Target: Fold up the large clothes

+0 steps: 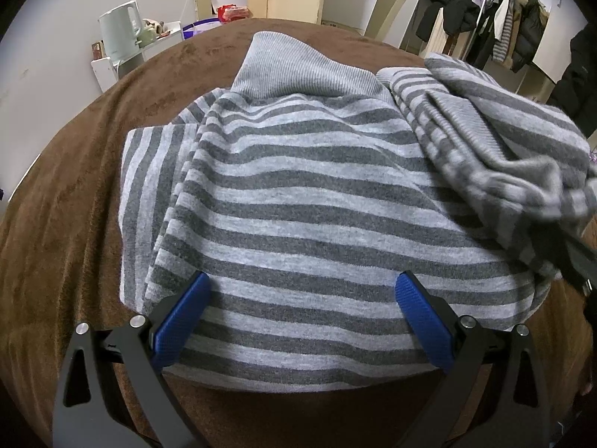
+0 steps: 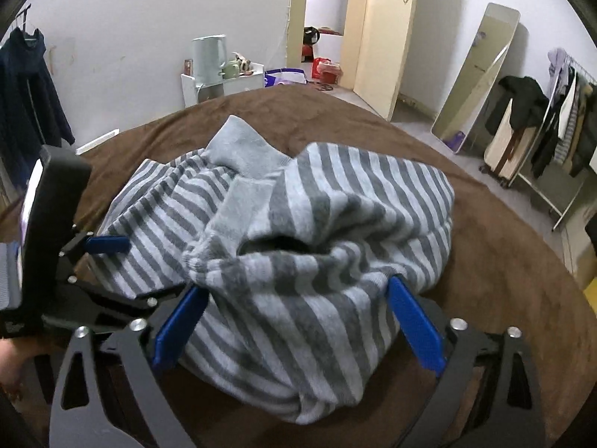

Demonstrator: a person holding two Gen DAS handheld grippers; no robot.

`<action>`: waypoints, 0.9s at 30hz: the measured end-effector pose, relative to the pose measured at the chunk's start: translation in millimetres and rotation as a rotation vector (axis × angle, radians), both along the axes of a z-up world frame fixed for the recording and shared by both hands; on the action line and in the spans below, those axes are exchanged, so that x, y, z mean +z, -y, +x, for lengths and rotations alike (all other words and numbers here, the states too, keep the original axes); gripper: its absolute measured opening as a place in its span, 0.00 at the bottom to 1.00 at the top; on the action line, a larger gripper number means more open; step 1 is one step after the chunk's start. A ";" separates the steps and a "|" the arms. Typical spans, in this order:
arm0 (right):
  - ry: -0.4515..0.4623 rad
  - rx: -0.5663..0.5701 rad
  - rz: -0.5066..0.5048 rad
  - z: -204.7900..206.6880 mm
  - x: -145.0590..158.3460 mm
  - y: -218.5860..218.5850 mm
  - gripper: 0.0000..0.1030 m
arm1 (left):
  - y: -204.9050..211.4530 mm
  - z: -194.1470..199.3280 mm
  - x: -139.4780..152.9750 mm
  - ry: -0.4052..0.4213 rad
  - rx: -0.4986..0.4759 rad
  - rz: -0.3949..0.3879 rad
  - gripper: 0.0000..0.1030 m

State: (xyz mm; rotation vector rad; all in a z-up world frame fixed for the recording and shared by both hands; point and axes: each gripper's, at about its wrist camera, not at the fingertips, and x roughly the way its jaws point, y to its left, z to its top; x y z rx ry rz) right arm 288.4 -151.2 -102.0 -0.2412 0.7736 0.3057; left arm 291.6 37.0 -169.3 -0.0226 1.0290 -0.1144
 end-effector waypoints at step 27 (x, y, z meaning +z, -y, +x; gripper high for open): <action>-0.030 -0.062 0.800 19.8 97.0 67.7 0.16 | -0.3 -3.3 -4.4 -0.032 -0.014 0.040 0.94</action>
